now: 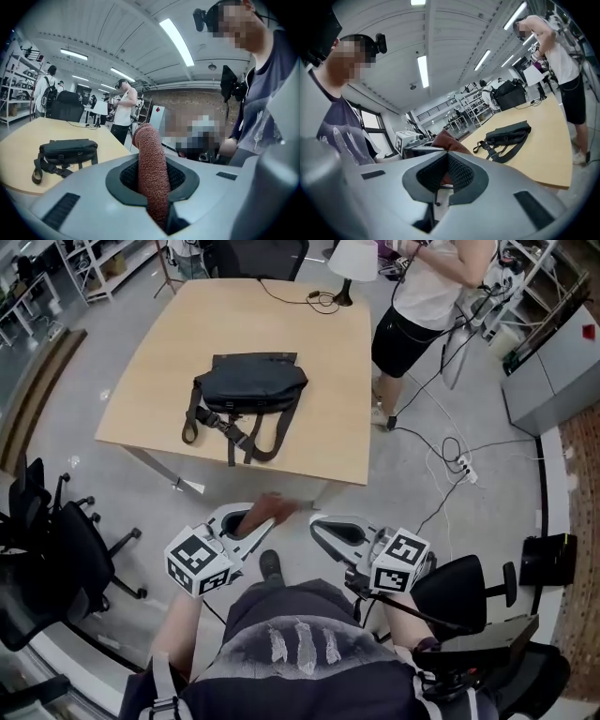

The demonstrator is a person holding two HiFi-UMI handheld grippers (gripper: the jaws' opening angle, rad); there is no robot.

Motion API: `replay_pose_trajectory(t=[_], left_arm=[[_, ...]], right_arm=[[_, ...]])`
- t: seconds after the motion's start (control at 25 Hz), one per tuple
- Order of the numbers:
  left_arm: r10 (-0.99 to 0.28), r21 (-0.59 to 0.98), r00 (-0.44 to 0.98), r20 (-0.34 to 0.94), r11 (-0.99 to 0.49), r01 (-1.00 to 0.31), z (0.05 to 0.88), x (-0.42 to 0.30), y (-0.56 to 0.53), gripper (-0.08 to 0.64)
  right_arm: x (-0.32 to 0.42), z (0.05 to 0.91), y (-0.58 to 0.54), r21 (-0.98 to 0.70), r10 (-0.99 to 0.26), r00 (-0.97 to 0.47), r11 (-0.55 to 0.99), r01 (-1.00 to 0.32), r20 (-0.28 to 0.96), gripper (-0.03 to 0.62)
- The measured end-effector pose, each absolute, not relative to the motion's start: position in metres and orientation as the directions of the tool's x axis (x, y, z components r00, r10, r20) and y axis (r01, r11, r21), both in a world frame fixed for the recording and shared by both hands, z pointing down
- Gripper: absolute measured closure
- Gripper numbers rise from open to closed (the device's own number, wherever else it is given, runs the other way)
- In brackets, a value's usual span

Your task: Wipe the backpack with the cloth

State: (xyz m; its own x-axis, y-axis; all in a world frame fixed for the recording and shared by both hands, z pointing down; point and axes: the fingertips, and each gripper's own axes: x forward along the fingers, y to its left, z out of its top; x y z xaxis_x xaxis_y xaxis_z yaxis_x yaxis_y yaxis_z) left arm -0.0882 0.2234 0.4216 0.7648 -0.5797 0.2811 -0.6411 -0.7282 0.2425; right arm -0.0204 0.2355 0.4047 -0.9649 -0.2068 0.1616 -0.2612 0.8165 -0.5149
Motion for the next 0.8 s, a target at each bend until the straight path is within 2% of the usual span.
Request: replay_pose_trajectory(t=[0.12, 0.4, 0.52, 0.64, 0.8], left_arm=[[-0.575, 0.266, 0.760, 0.305, -0.714, -0.647, 0.436, -0.122, 0.198, 0.502], [-0.596, 0.344, 0.772, 0.223, -0.692, -0.634, 0.428, -0.138, 0.111, 0.502], [-0.590, 0.356, 0.770, 0.244, -0.684, -0.636, 0.425, -0.126, 0.058, 0.502], [-0.564, 0.433, 0.777, 0.280, -0.648, -0.626, 0.429, -0.109, 0.001, 0.502], [-0.603, 0.473, 0.726, 0.330, -0.560, -0.680, 0.440, -0.100, -0.080, 0.502]], right_arm=[[-0.045, 0.407, 0.215, -0.481, -0.214, -0.957, 0.829, -0.285, 0.198, 0.589], [-0.062, 0.435, 0.157, -0.511, -0.192, -0.941, 0.800, -0.315, 0.279, 0.589], [-0.066, 0.441, 0.120, -0.523, -0.170, -0.949, 0.801, -0.290, 0.266, 0.589], [-0.067, 0.443, 0.074, -0.512, -0.133, -0.958, 0.821, -0.251, 0.255, 0.589], [-0.062, 0.444, 0.010, -0.416, -0.069, -0.956, 0.890, -0.188, 0.284, 0.589]])
